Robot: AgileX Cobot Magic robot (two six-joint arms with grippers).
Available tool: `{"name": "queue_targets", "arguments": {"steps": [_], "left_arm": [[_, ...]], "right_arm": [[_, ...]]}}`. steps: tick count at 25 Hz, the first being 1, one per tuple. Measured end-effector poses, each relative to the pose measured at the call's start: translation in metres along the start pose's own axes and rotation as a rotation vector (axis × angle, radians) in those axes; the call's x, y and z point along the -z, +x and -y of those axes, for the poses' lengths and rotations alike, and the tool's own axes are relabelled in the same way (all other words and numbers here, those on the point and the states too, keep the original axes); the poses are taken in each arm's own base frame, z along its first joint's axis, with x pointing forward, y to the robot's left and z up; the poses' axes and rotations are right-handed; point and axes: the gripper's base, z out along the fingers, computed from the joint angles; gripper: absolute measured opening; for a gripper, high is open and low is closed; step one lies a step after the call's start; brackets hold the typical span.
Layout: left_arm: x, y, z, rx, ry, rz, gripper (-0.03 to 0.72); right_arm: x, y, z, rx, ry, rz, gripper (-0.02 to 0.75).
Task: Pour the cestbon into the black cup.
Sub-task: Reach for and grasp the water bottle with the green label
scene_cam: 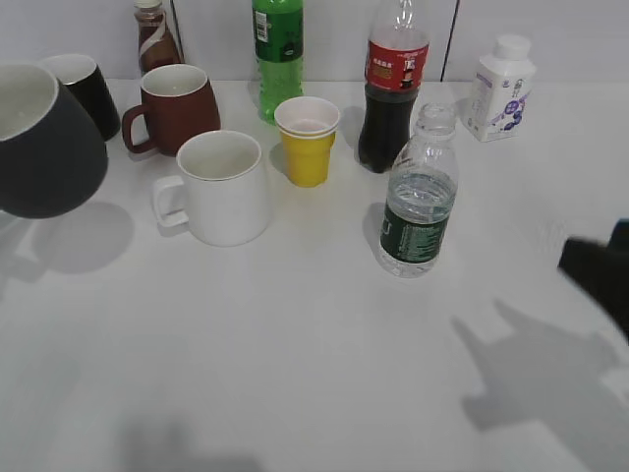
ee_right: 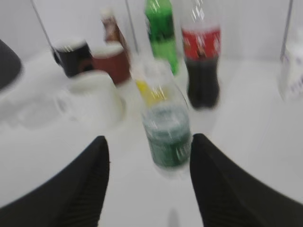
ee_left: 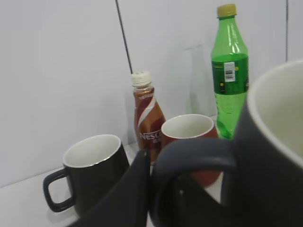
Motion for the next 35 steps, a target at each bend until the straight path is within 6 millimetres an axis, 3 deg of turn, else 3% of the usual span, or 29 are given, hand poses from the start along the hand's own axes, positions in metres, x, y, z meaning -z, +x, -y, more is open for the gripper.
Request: {"name": "queue_targets", "arguments": {"steps": [5, 12, 19, 30, 35], "left_arm": [[0.000, 0.000, 0.002, -0.011, 0.025, -0.005, 0.047], [0.000, 0.000, 0.002, -0.009, 0.025, -0.005, 0.047], [0.000, 0.000, 0.002, -0.009, 0.026, -0.005, 0.047], [0.000, 0.000, 0.002, -0.008, 0.026, -0.005, 0.047], [0.000, 0.001, 0.003, -0.011, 0.031, -0.008, 0.047]], "right_arm": [[-0.026, 0.029, 0.011, 0.023, 0.117, -0.168, 0.389], [-0.075, 0.041, 0.010, 0.157, 0.154, -0.330, 0.416], [-0.105, 0.042, 0.008, 0.161, 0.141, -0.232, 0.637], [-0.131, 0.053, 0.000, 0.153, 0.033, -0.076, 0.659], [-0.159, 0.066, 0.000, 0.116, 0.040, -0.100, 0.659]]}}
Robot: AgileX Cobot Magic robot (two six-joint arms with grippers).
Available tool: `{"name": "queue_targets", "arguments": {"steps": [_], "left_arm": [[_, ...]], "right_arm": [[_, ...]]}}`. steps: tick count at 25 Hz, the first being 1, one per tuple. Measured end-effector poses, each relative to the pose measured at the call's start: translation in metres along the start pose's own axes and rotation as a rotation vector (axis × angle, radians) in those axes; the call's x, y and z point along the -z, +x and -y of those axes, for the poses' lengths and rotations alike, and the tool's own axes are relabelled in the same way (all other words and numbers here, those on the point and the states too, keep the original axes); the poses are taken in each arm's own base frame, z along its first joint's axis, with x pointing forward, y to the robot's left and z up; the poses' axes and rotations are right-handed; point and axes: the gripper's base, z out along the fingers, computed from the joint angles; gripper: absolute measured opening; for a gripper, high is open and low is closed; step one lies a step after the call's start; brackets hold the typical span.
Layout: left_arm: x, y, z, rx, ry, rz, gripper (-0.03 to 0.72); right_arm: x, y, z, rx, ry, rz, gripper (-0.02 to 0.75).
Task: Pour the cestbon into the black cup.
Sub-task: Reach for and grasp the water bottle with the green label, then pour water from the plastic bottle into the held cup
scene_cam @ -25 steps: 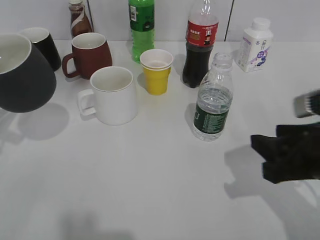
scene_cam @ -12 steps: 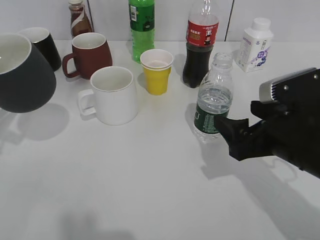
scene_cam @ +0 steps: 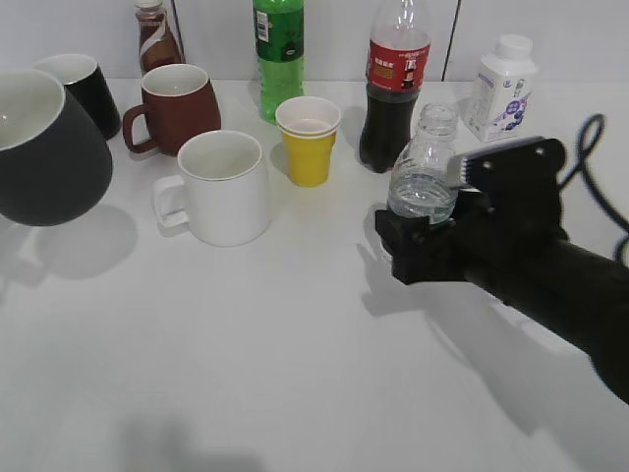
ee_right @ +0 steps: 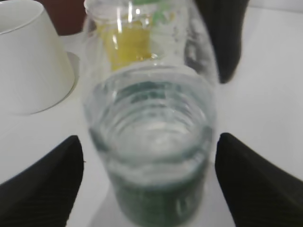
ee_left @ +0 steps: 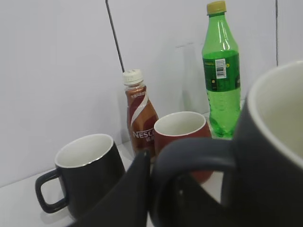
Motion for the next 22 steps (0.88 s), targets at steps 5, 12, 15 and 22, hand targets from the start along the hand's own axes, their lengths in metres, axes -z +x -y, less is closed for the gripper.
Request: {"name": "queue_targets", "arguments": {"steps": [5, 12, 15, 22], "left_arm": [[0.000, 0.004, 0.005, 0.036, 0.054, -0.052, 0.047], [-0.003, 0.000, 0.040, 0.007, 0.192, -0.170, 0.047], [-0.004, -0.004, 0.061, -0.002, 0.254, -0.212, 0.047], [-0.007, -0.004, 0.097, 0.025, 0.341, -0.292, 0.047]], "right_arm": [[-0.033, 0.006, -0.001, -0.021, 0.025, -0.014, 0.580], [-0.034, 0.003, -0.012, 0.147, -0.083, -0.010, 0.440], [-0.032, -0.011, -0.024, 0.320, -0.203, -0.035, 0.440], [-0.041, -0.072, -0.039, 0.665, -0.264, -0.022, 0.440]]}}
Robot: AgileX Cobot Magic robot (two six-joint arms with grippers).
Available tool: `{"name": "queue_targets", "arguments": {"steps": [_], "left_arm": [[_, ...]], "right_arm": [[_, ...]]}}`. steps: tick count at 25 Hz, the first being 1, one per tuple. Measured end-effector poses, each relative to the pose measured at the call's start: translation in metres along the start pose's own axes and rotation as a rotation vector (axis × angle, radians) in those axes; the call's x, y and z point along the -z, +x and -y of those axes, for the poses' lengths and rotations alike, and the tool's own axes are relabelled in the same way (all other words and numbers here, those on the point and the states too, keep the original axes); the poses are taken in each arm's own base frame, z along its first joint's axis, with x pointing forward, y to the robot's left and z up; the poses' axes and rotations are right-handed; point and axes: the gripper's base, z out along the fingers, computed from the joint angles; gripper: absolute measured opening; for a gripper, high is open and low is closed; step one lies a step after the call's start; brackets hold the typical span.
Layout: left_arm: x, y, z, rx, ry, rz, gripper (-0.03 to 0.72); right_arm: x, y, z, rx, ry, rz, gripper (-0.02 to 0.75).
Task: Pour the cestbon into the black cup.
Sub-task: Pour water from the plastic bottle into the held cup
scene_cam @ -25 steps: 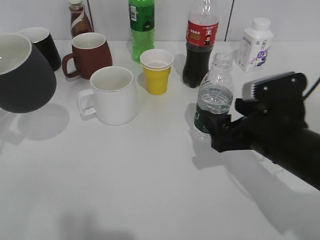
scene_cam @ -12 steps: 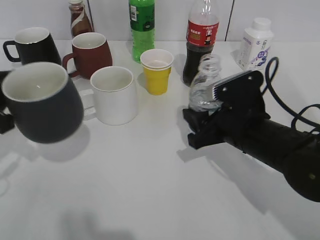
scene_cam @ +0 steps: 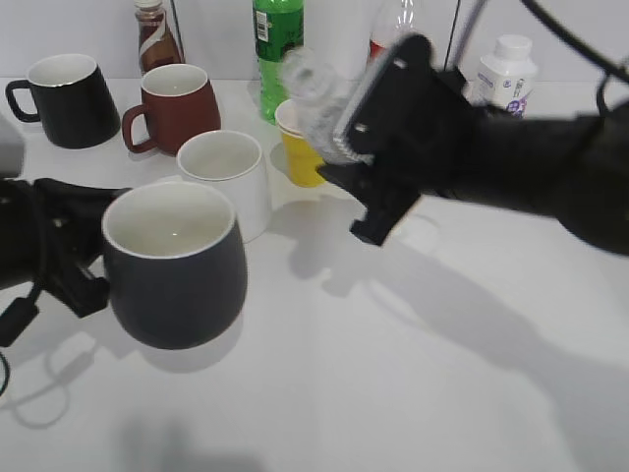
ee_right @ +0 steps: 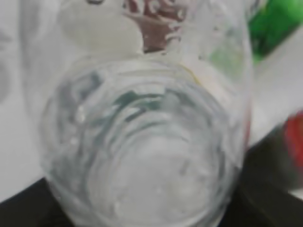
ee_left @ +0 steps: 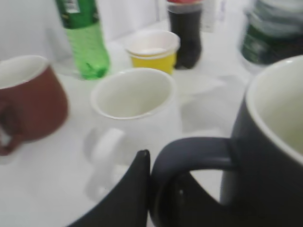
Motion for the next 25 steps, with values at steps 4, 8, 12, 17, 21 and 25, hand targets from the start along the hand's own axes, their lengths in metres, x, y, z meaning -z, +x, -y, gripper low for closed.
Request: {"name": "queue_targets", "arguments": {"steps": [4, 8, 12, 17, 21, 25], "left_arm": [[-0.009, -0.012, 0.006, -0.015, 0.012, -0.016, 0.047], [-0.016, -0.025, 0.005, -0.021, -0.013, -0.051, 0.047], [-0.018, -0.027, 0.011, -0.036, -0.002, -0.084, 0.046], [-0.019, -0.025, 0.019, -0.051, 0.021, -0.114, 0.046], [-0.020, -0.025, 0.022, -0.055, 0.030, -0.122, 0.046], [-0.020, -0.025, 0.022, -0.055, 0.030, -0.122, 0.046]], "right_arm": [[-0.007, -0.031, -0.002, 0.218, -0.027, 0.016, 0.440], [-0.009, -0.048, -0.006, 0.395, -0.036, 0.049, 0.440], [-0.010, -0.049, -0.005, 0.558, -0.032, 0.051, 0.440], [-0.010, -0.050, -0.004, 0.697, -0.011, 0.052, 0.440], [-0.011, -0.053, 0.000, 0.792, 0.062, 0.076, 0.440], [-0.011, -0.056, 0.008, 0.865, 0.164, 0.076, 0.440]]}}
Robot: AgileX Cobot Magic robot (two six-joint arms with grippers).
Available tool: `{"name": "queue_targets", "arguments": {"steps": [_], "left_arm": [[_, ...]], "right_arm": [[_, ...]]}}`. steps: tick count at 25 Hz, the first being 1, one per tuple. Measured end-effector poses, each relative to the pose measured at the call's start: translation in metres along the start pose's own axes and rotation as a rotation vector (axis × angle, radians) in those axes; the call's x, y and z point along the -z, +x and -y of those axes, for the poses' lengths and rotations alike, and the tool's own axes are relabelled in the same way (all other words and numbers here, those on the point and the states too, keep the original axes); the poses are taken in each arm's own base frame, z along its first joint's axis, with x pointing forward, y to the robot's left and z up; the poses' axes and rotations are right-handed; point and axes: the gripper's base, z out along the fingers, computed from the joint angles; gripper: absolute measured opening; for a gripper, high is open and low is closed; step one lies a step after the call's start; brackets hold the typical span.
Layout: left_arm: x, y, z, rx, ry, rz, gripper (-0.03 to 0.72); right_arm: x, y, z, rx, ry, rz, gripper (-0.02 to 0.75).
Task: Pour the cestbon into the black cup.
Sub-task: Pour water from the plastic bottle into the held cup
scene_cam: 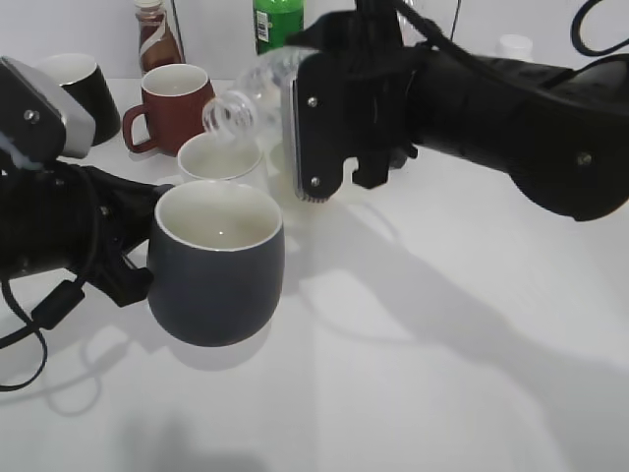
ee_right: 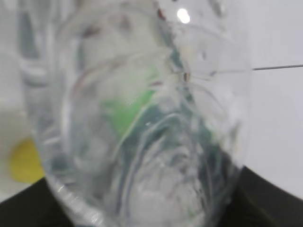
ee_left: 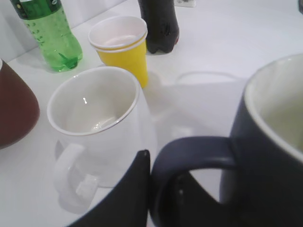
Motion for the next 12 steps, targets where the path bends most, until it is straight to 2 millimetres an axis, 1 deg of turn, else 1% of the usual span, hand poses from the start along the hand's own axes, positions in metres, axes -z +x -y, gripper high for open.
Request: {"name": "queue_targets", "arguments": {"steps": [5, 12], "left_arm": [[0.0000, 0.0000, 0.0000, 0.001, 0.000, 0.000, 0.046], [0.0000, 0.0000, -0.0001, 0.003, -0.001, 0.000, 0.046]], "right_arm": [[0.0003, 0.0012, 0.0073, 0.043, 0.080, -0.015, 0.440], [0.0003, 0.0012, 0.0078, 0.148, 0.085, -0.019, 0.440]]}}
